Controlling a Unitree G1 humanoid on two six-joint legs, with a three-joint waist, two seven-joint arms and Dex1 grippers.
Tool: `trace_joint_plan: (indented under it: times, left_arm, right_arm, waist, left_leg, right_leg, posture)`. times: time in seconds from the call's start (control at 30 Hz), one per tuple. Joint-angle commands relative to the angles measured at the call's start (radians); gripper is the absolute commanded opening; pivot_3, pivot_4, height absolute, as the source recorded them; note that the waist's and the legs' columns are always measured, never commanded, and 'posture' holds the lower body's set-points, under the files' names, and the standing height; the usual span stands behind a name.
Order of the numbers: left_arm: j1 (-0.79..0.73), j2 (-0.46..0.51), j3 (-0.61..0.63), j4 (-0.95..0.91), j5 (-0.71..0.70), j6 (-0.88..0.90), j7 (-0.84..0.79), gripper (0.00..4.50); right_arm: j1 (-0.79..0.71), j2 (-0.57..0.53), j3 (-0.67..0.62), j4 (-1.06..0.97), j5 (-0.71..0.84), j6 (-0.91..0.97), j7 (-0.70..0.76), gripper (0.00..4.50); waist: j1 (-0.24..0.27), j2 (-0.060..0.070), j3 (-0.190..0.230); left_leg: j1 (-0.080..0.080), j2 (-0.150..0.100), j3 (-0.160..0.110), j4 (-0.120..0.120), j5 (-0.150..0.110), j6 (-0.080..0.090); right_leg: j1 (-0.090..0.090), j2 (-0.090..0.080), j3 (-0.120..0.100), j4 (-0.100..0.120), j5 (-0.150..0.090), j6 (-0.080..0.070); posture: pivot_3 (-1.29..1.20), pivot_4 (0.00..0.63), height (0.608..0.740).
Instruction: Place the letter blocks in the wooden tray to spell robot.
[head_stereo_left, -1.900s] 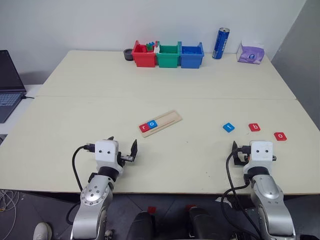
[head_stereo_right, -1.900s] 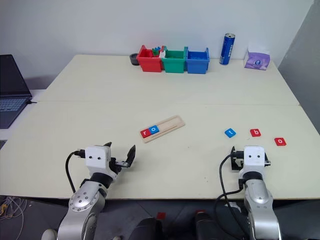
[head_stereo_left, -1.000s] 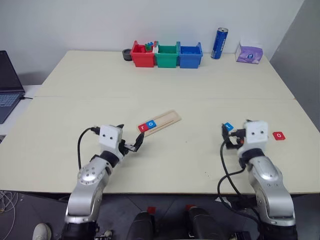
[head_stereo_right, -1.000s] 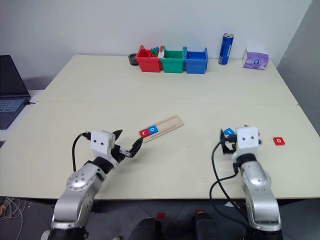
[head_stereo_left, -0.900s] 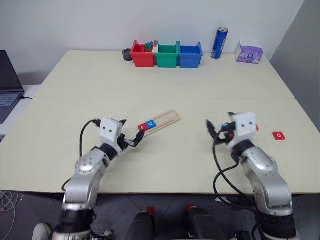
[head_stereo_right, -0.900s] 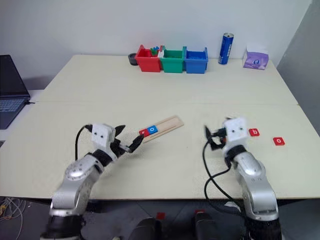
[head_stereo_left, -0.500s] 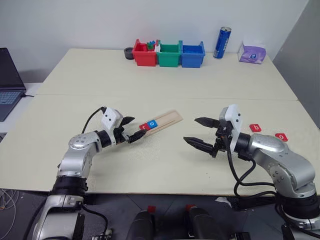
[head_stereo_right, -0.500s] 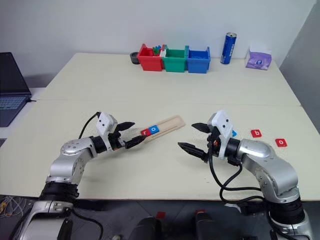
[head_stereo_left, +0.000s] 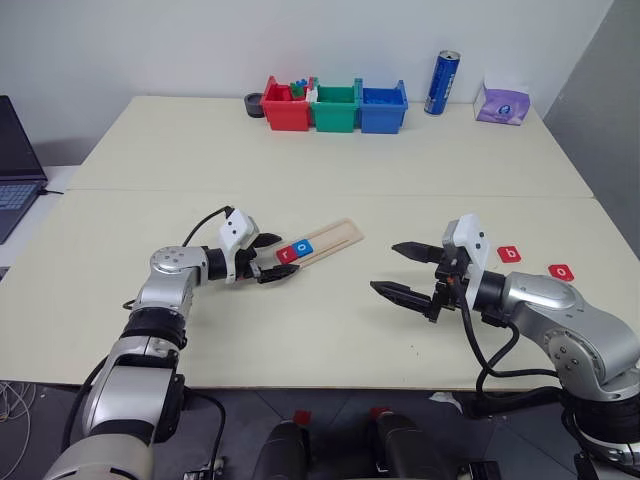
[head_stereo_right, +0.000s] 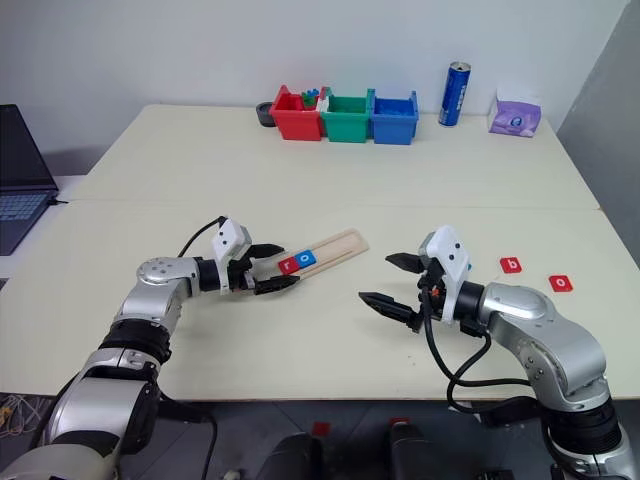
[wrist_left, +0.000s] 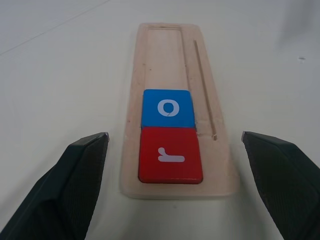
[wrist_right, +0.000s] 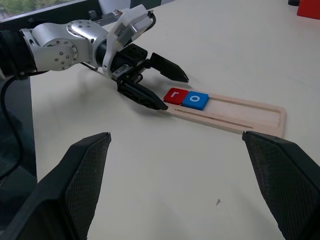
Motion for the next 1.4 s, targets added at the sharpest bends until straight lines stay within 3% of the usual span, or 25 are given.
trace_joint_plan:
  times: [0.03,0.57,0.73,1.0,1.2,1.4]
  left_arm:
    - [-0.039,-0.008,0.001,0.048,0.019,-0.056,-0.014,4.5]
    - [-0.094,-0.034,-0.02,0.215,0.123,-0.161,0.022,4.5]
    - [-0.108,-0.037,-0.016,0.242,0.13,-0.177,0.031,3.41]
    - [-0.114,-0.056,-0.021,0.231,0.138,-0.219,0.023,3.39]
    - [-0.086,-0.15,-0.092,0.106,0.139,-0.261,-0.104,3.39]
    - [-0.128,-0.232,-0.137,0.13,0.167,-0.295,-0.114,3.39]
  right_arm:
    - [0.005,-0.002,-0.024,-0.05,0.026,0.004,-0.021,4.48]
    - [-0.008,-0.009,-0.037,-0.049,0.041,0.007,-0.07,4.48]
    - [-0.001,-0.013,-0.043,-0.05,0.045,0.006,-0.081,4.5]
    - [0.012,-0.017,-0.05,-0.06,0.043,-0.004,-0.087,4.5]
    - [0.102,-0.106,-0.108,-0.07,-0.001,-0.082,-0.039,4.5]
    - [0.221,-0.183,-0.177,-0.073,-0.021,-0.148,0.014,4.5]
  waist:
    - [0.0,0.0,0.0]
    - [0.0,0.0,0.0]
    - [0.0,0.0,0.0]
    - [0.0,0.0,0.0]
    - [0.02,-0.001,0.0]
    - [0.023,-0.001,0.0]
  left_leg:
    - [0.0,0.0,0.0,0.0,0.0,0.0]
    - [-0.002,0.0,0.0,0.001,0.0,0.0]
    - [-0.002,0.0,0.0,0.001,0.0,0.0]
    - [-0.002,0.0,0.0,0.001,0.0,0.0]
    - [-0.003,-0.002,0.0,0.002,0.0,0.0]
    - [-0.003,-0.002,0.001,0.002,0.0,0.0]
  right_leg:
    - [0.0,0.0,0.0,0.0,0.0,0.0]
    - [-0.003,0.0,0.0,0.002,0.001,-0.001]
    - [-0.003,0.0,0.0,0.002,0.001,-0.001]
    - [-0.002,0.0,0.0,0.002,0.001,-0.001]
    - [-0.002,-0.001,0.0,0.001,0.001,0.0]
    - [-0.002,-0.001,0.001,0.001,0.001,0.0]
  posture:
    - [0.0,0.15,0.74]
    - [0.0,0.15,0.74]
    - [0.0,0.15,0.74]
    - [0.0,0.15,0.74]
    - [0.0,0.15,0.74]
    - [0.0,0.15,0.74]
